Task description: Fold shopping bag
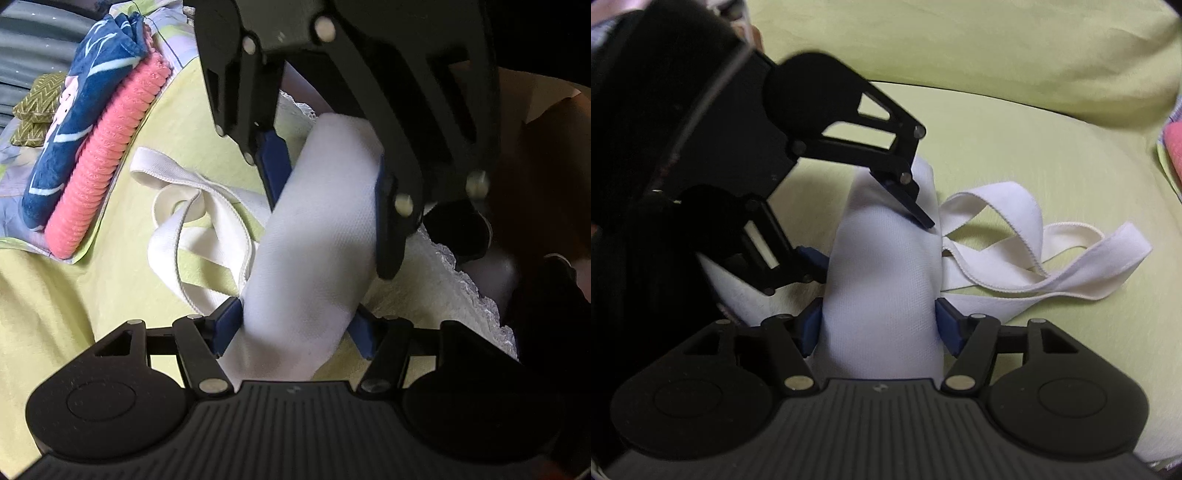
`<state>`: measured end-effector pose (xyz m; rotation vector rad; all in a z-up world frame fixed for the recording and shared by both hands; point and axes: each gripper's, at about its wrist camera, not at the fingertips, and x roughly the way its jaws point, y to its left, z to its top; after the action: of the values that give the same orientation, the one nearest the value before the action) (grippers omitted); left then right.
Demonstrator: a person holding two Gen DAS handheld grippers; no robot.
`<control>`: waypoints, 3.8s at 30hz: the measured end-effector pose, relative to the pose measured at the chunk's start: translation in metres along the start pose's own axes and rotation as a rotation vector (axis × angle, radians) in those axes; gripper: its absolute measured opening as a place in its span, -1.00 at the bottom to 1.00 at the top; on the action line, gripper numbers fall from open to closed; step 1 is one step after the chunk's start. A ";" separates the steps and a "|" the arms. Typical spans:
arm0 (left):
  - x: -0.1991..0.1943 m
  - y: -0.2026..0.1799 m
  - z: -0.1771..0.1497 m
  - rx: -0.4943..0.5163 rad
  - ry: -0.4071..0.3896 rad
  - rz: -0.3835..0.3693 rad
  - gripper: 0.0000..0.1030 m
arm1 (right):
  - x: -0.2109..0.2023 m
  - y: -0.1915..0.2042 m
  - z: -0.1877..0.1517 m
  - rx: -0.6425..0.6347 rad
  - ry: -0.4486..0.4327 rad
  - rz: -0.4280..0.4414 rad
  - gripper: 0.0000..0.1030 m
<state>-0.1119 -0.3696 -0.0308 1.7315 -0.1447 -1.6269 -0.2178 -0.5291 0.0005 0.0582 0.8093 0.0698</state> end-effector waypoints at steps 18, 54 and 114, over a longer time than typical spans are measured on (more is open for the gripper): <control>0.002 -0.002 0.000 -0.033 -0.008 0.018 0.23 | -0.038 -0.056 0.053 -0.262 -0.041 -0.213 0.21; 0.001 0.006 -0.005 -0.064 -0.037 -0.030 0.23 | -0.086 0.032 -0.011 -0.252 -0.237 -0.301 0.49; 0.010 0.047 -0.007 -0.054 -0.128 0.105 0.27 | 0.055 -0.148 0.050 0.149 0.396 0.583 -0.01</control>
<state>-0.0854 -0.4060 -0.0124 1.5532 -0.2463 -1.6492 -0.1377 -0.6728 -0.0164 0.4313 1.1725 0.5865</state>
